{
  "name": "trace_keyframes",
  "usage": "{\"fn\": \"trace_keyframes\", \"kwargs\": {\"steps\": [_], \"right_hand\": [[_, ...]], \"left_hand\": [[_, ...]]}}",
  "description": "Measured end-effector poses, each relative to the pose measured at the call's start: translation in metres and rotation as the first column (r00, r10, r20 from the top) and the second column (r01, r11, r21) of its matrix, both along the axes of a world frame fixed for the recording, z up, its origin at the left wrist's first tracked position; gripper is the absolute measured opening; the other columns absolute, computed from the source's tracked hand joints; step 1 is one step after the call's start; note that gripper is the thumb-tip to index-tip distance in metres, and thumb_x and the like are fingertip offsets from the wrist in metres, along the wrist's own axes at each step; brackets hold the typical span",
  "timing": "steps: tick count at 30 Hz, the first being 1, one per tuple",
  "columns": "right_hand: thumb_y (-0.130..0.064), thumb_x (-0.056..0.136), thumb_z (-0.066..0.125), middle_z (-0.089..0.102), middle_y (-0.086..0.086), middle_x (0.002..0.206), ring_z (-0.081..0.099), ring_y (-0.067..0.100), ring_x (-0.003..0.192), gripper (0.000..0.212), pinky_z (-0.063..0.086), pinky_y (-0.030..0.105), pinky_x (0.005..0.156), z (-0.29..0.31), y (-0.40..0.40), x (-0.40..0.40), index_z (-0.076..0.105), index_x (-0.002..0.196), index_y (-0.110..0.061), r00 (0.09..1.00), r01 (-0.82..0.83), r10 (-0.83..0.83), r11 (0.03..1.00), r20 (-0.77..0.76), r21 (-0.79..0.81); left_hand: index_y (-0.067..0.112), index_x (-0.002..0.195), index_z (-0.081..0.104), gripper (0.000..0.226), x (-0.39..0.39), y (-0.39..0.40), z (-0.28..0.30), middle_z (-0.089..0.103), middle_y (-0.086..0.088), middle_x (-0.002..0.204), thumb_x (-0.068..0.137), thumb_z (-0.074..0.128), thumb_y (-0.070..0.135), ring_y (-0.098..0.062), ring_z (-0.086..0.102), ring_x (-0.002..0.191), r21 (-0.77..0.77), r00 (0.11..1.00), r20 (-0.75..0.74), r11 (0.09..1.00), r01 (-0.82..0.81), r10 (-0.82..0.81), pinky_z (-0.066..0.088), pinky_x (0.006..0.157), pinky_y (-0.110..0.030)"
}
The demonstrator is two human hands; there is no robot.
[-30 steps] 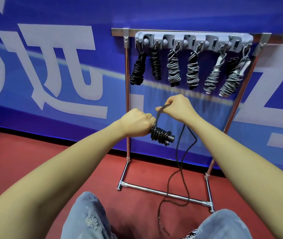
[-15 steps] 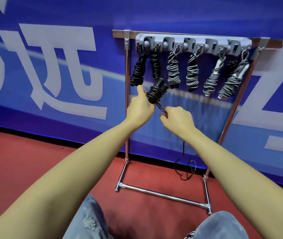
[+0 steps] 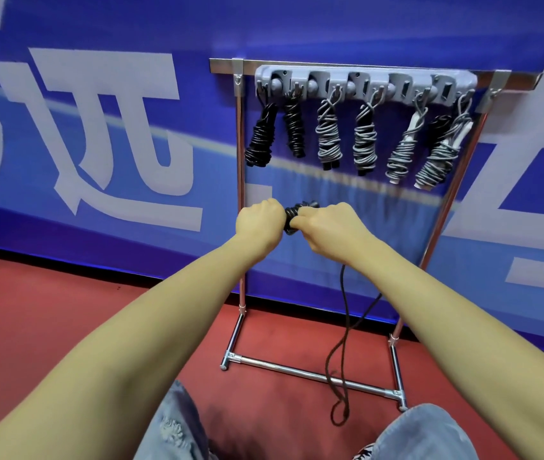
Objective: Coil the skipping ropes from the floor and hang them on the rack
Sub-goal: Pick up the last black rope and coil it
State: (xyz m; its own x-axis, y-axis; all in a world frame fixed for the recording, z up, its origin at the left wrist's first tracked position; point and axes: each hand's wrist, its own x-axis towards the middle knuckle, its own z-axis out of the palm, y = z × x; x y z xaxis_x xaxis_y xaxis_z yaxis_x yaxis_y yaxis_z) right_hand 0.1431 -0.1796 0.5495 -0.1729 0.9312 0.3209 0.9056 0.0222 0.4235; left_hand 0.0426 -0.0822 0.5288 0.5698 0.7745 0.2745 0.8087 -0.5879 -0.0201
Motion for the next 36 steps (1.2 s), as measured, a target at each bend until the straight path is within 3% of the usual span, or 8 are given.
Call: {"fn": "trace_keyframes", "kwargs": {"steps": [5,11,14,16,24,29,33,36], "right_hand": [[0.006,0.046,0.079,0.058,0.008,0.08,0.011,0.023,0.037,0.036,-0.004,0.013,0.049,-0.023,0.006,-0.005,0.065,0.077,-0.007,0.991,0.001,0.037,0.962,-0.132,0.274],[-0.013,0.095,0.048,0.05,0.005,0.116,0.048,0.031,0.06,0.023,0.026,0.032,0.049,-0.009,0.011,-0.005,0.053,0.117,-0.011,0.972,0.122,-0.095,0.986,-0.215,0.112],[-0.021,0.098,0.039,0.054,0.004,0.11,0.059,0.033,0.084,0.024,0.036,0.035,0.061,-0.002,0.012,-0.008,0.057,0.112,-0.012,0.932,0.137,-0.097,0.986,-0.35,0.09],[-0.023,0.097,0.041,0.059,0.003,0.105,0.06,0.032,0.09,0.024,0.041,0.036,0.067,-0.005,0.012,-0.007,0.06,0.107,-0.013,0.902,0.134,-0.095,0.989,-0.42,0.063],[-0.029,0.093,0.056,0.062,-0.001,0.083,0.057,0.026,0.082,0.017,0.046,0.035,0.072,-0.002,0.016,0.008,0.062,0.087,-0.015,0.581,0.238,-0.159,0.971,-0.798,-0.02],[-0.031,0.094,0.056,0.049,-0.002,0.062,0.043,0.022,0.065,0.031,0.038,0.032,0.063,-0.003,0.017,0.016,0.05,0.068,-0.015,0.52,0.228,-0.119,0.974,-0.846,0.003],[-0.021,0.083,0.051,0.045,0.003,0.06,0.041,0.027,0.063,0.028,0.029,0.03,0.054,-0.004,0.012,0.016,0.038,0.058,-0.016,0.467,0.292,-0.103,0.956,-0.878,0.043],[-0.031,0.096,0.047,0.049,0.005,0.063,0.047,0.032,0.066,0.035,0.034,0.033,0.058,-0.006,0.01,0.013,0.042,0.066,-0.014,0.56,0.297,-0.122,0.953,-0.819,0.061]], "left_hand": [[0.004,0.1,0.056,0.015,-0.009,0.005,0.016,0.058,-0.01,0.087,0.087,0.051,0.002,-0.031,0.063,0.086,0.143,0.979,-0.193,0.985,0.098,-0.069,0.036,0.059,-0.032],[0.008,0.082,0.052,0.005,-0.022,0.016,0.03,0.06,-0.008,0.086,0.083,0.056,0.005,-0.028,0.06,0.077,0.274,0.958,-0.273,0.947,0.169,-0.092,0.026,0.05,-0.03],[0.015,0.048,0.025,0.059,-0.031,0.012,0.037,0.041,0.006,0.043,0.031,0.081,0.019,-0.017,0.034,0.042,0.439,0.966,-0.257,0.89,0.128,-0.013,0.008,0.049,-0.02],[0.016,0.045,0.024,0.062,-0.028,0.03,0.024,0.027,0.004,0.039,0.018,0.08,0.013,-0.015,0.025,0.04,0.481,0.949,-0.243,0.825,0.298,-0.201,0.012,0.05,-0.019],[0.016,0.044,0.051,0.032,-0.033,0.017,0.017,0.043,0.003,0.041,0.038,0.081,0.006,-0.019,0.041,0.04,0.47,0.791,-0.409,0.638,0.61,-0.455,0.029,0.047,-0.02],[0.011,0.056,0.05,0.024,-0.031,0.023,0.018,0.046,-0.001,0.05,0.078,0.048,0.019,-0.023,0.046,0.052,0.562,0.733,-0.136,0.557,0.612,-0.667,0.037,0.05,-0.029],[0.01,0.079,0.043,0.026,-0.021,-0.008,0.03,0.056,-0.011,0.069,0.084,0.062,0.027,-0.034,0.047,0.064,0.175,0.765,0.43,0.875,0.451,-0.48,0.034,0.054,-0.036],[0.016,0.093,0.036,0.028,-0.01,-0.019,0.039,0.058,-0.004,0.074,0.085,0.06,0.027,-0.031,0.05,0.069,-0.062,0.711,0.681,0.953,0.297,-0.177,0.034,0.055,-0.035]]}}
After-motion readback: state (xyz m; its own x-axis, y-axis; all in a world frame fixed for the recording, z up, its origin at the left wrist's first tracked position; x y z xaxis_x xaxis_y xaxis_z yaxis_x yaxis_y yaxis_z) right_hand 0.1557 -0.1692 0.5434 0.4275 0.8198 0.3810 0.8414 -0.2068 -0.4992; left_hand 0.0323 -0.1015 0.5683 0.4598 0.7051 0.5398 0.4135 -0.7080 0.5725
